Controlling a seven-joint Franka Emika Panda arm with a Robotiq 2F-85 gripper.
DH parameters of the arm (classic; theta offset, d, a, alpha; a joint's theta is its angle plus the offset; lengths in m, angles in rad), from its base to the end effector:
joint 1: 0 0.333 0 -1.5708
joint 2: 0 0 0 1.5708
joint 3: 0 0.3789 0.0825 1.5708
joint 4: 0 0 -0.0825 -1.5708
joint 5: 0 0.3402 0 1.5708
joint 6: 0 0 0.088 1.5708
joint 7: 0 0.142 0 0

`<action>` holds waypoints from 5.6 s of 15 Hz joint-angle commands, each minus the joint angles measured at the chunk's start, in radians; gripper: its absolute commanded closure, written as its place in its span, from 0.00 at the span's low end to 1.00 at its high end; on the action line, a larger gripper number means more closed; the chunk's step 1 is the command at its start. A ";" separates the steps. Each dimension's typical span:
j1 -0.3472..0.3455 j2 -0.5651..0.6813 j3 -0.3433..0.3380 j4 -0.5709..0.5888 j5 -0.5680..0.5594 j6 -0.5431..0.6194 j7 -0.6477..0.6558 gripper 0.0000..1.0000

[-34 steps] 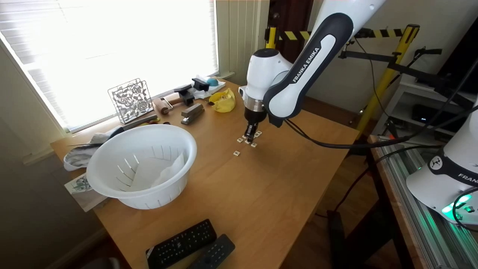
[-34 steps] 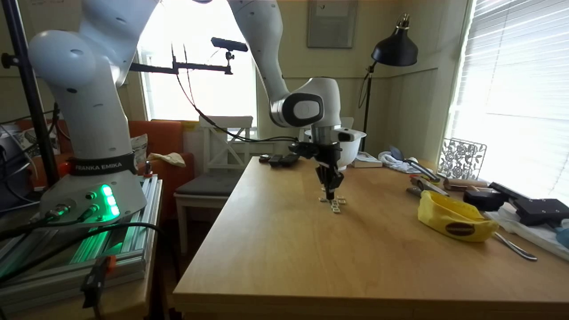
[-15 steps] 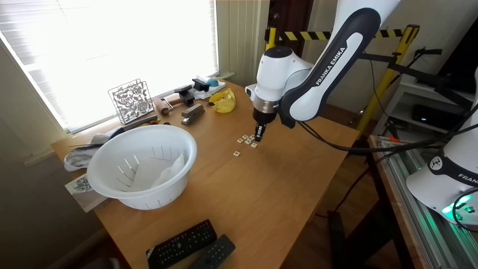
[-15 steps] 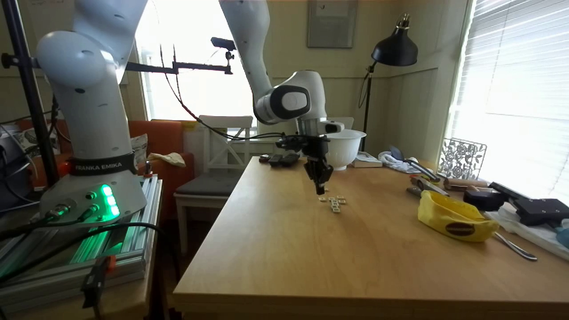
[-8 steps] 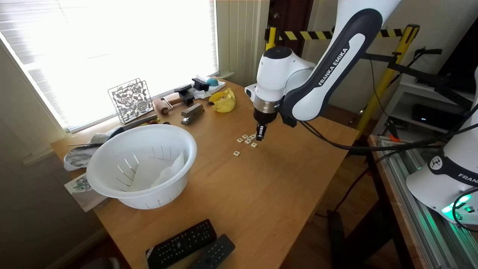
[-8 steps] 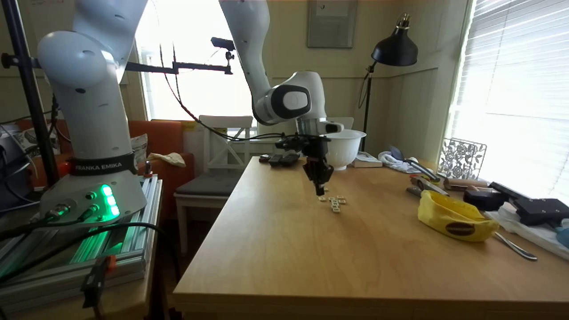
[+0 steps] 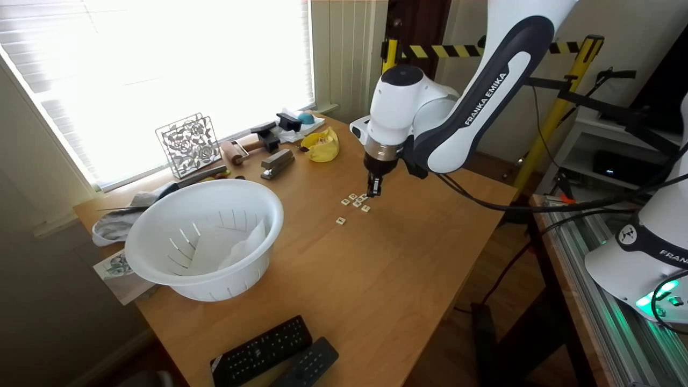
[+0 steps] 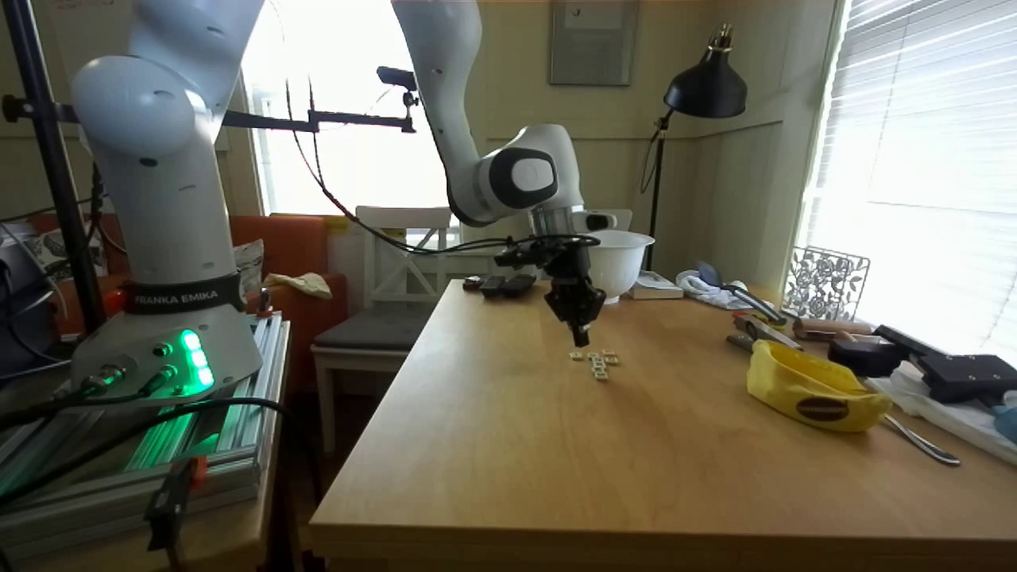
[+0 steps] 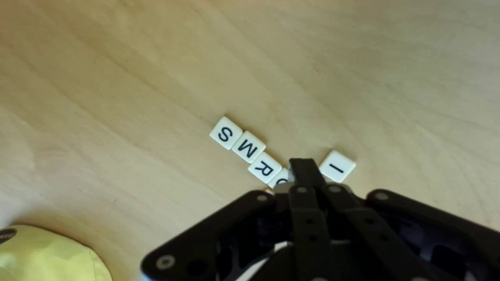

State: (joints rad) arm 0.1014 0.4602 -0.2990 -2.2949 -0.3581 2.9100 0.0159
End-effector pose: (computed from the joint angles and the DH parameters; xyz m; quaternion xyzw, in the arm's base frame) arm 0.5475 -0.0874 0.2321 0.9865 0.0841 0.0643 0.1251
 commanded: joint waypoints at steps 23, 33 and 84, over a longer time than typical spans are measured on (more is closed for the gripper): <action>-0.312 0.024 0.290 -0.035 -0.016 0.110 -0.439 1.00; -0.257 0.034 0.211 -0.012 -0.061 0.105 -0.490 1.00; -0.367 0.141 0.359 0.224 0.429 -0.257 -0.287 1.00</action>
State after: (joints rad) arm -0.2720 0.5568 0.0575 -2.1069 0.0284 2.6576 -0.2746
